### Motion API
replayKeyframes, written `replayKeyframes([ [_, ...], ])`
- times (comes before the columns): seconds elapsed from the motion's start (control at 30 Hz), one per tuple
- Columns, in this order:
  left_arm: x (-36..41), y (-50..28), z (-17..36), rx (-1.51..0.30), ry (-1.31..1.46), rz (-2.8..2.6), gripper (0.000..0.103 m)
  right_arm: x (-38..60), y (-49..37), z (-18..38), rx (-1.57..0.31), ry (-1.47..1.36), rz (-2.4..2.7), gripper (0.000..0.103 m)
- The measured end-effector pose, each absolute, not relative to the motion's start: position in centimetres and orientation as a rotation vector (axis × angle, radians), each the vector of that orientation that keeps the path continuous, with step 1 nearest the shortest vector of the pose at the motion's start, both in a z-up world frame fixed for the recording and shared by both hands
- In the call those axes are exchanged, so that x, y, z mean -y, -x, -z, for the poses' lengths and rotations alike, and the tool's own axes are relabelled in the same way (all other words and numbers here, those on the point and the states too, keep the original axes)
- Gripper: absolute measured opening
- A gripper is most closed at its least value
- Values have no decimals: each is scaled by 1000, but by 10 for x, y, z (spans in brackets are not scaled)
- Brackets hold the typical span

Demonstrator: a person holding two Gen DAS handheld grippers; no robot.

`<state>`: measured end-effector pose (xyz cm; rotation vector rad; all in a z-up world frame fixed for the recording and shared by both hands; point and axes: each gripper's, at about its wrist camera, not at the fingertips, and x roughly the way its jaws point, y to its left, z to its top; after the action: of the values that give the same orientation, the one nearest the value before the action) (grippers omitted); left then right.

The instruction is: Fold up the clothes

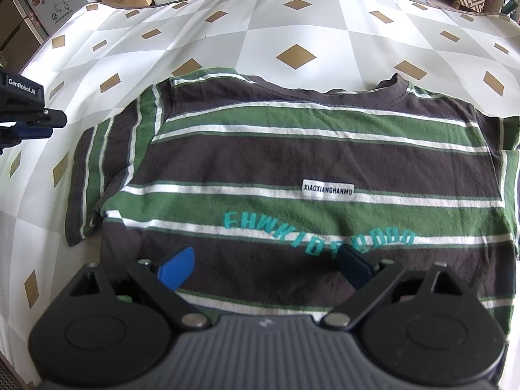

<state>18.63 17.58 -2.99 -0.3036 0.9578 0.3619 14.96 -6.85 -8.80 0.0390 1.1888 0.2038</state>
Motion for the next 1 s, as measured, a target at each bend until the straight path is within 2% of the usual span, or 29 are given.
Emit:
replayKeyframes([
  [0.03,-175,-186,32,-971,315,-353,31,68,-150,88,-1190,-40,-205,95],
  [0.1,-173,-184,37,-1004,343,-334,32,67,-149,88,-1192,-40,-207,95],
  [0.37,-161,-180,56,-1116,415,-241,32,67,-150,87,-1206,-58,-222,95],
  [0.6,-140,-182,71,-1178,357,-170,32,66,-150,87,-1215,-57,-229,95],
  [0.9,-133,-184,78,-1142,198,-155,33,69,-149,86,-1223,-63,-227,95],
  [1.0,-136,-187,79,-1126,150,-177,37,72,-147,86,-1229,-59,-228,95],
])
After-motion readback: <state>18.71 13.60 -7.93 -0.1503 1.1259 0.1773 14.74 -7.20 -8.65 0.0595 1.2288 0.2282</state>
